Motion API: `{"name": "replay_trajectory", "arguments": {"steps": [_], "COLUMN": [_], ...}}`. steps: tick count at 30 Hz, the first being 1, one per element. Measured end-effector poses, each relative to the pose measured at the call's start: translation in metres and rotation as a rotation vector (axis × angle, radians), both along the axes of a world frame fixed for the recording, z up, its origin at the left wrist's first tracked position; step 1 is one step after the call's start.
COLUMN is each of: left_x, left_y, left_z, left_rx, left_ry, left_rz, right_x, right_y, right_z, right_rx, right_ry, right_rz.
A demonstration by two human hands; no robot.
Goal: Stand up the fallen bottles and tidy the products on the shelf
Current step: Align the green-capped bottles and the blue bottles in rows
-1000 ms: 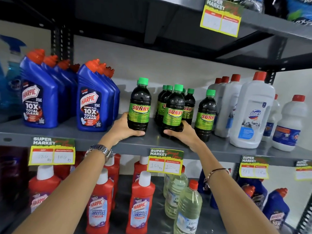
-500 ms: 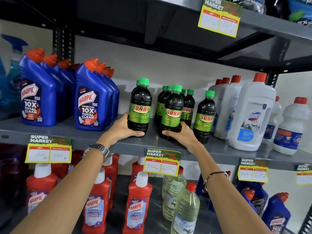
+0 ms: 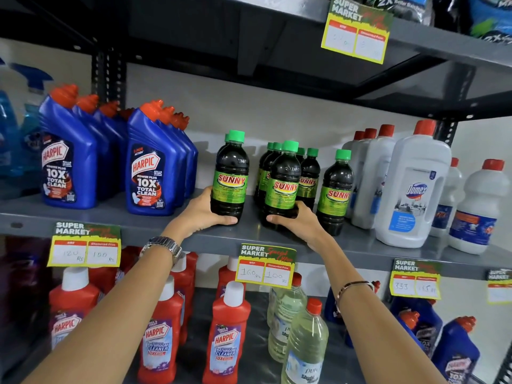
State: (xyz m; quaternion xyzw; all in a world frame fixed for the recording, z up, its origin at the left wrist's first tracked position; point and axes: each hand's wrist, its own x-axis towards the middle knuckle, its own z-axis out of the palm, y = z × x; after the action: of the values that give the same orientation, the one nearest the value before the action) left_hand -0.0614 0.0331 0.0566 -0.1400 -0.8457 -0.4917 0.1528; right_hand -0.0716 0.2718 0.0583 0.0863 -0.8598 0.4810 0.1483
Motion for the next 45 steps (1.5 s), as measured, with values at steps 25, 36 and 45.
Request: {"name": "replay_trajectory", "arguments": {"steps": [25, 36, 45], "left_x": [0.046, 0.037, 0.032], "left_y": [-0.077, -0.2, -0.213], "left_z": [-0.004, -0.005, -0.003], "left_rx": [0.154, 0.033, 0.073], "left_ry": [0.785, 0.31, 0.132], "left_rz": [0.433, 0.855, 0.76], "right_x": [0.064, 0.021, 0.006], "right_y": [-0.079, -0.225, -0.229], "right_z": [-0.014, 0.002, -0.003], "right_rx": [0.055, 0.069, 0.057], "right_ry": [0.842, 0.101, 0.123], "right_rz": [-0.274, 0.18, 0.192]}}
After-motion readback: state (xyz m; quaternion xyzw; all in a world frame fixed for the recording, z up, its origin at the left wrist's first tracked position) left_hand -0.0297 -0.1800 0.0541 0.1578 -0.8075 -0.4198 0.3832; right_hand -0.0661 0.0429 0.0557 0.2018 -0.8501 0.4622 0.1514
